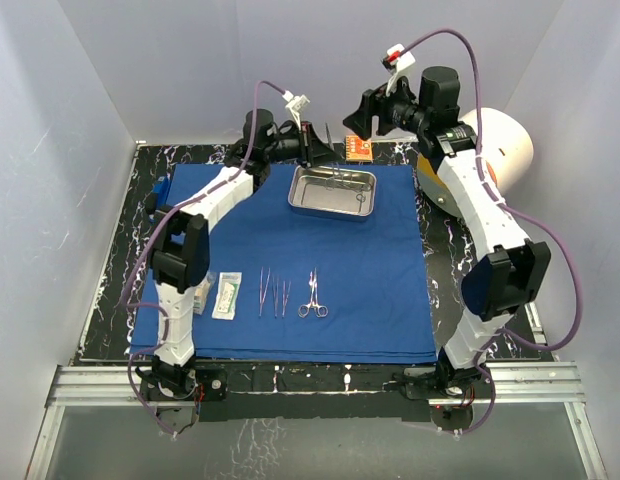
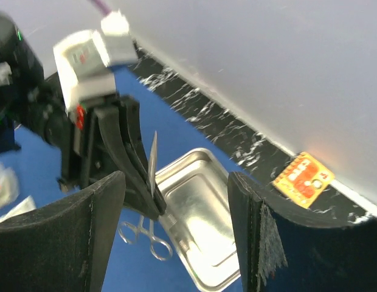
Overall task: Open and lay out the surgical kit
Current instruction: Pick up the medical item from the container, then place the medical item in the surgical kit.
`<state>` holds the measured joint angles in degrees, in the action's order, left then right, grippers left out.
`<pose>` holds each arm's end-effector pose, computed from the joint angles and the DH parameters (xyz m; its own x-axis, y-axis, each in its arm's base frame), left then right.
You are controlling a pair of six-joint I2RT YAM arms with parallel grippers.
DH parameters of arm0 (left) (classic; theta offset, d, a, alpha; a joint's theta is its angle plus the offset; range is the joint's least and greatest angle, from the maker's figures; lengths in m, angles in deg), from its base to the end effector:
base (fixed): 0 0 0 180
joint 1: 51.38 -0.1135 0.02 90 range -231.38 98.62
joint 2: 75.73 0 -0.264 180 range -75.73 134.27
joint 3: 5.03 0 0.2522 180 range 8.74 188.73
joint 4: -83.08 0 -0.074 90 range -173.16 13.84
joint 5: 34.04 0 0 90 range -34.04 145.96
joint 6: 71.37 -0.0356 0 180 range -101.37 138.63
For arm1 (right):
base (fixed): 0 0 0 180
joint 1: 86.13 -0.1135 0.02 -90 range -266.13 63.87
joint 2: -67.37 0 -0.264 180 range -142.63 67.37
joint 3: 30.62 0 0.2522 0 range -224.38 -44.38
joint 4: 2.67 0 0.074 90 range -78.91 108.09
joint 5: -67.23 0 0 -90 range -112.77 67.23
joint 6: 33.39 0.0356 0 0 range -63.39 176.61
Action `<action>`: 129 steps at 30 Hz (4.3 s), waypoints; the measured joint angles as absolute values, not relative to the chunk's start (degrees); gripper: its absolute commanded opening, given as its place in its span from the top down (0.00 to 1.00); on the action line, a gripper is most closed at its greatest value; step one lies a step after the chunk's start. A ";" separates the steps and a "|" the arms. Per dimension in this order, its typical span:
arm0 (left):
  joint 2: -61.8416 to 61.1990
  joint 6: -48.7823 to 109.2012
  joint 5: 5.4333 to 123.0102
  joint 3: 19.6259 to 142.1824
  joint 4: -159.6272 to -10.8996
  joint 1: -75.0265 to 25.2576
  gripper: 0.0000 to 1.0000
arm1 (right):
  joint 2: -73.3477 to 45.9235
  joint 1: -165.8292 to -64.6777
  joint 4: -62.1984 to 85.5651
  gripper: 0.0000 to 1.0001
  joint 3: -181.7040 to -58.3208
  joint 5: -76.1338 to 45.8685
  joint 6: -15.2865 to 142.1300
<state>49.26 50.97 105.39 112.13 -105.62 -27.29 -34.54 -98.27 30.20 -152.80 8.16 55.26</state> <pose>0.4622 -0.2363 0.2969 -0.5012 -0.1570 -0.8510 0.8175 0.2364 -0.5251 0.4000 0.1048 0.4364 -0.1974 -0.0631 -0.9783 -0.6756 0.7318 0.0891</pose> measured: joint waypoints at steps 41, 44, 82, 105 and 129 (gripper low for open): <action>17.02 47.12 122.59 78.73 -102.82 -27.26 1.00 | -28.94 -107.51 10.38 0.91 -129.35 43.18 77.51; 16.94 46.92 122.57 78.29 -102.84 -27.42 1.00 | -29.25 -107.75 9.90 0.77 -129.37 43.35 78.48; 15.86 46.77 122.64 76.55 -102.78 -27.35 1.00 | -29.45 -107.01 9.68 0.87 -130.86 43.97 77.88; 12.10 39.82 121.39 76.22 -95.67 -27.66 0.28 | -29.42 -105.57 11.51 1.00 -130.77 43.97 76.11; -1.16 11.06 115.82 79.67 -64.88 -48.49 0.06 | -18.08 -103.62 22.53 1.00 -106.14 39.38 65.99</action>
<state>-1.16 11.06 115.82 79.67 -64.88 -48.49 -18.08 -103.62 22.53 -106.14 39.38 65.99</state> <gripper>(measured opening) 0.935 0.032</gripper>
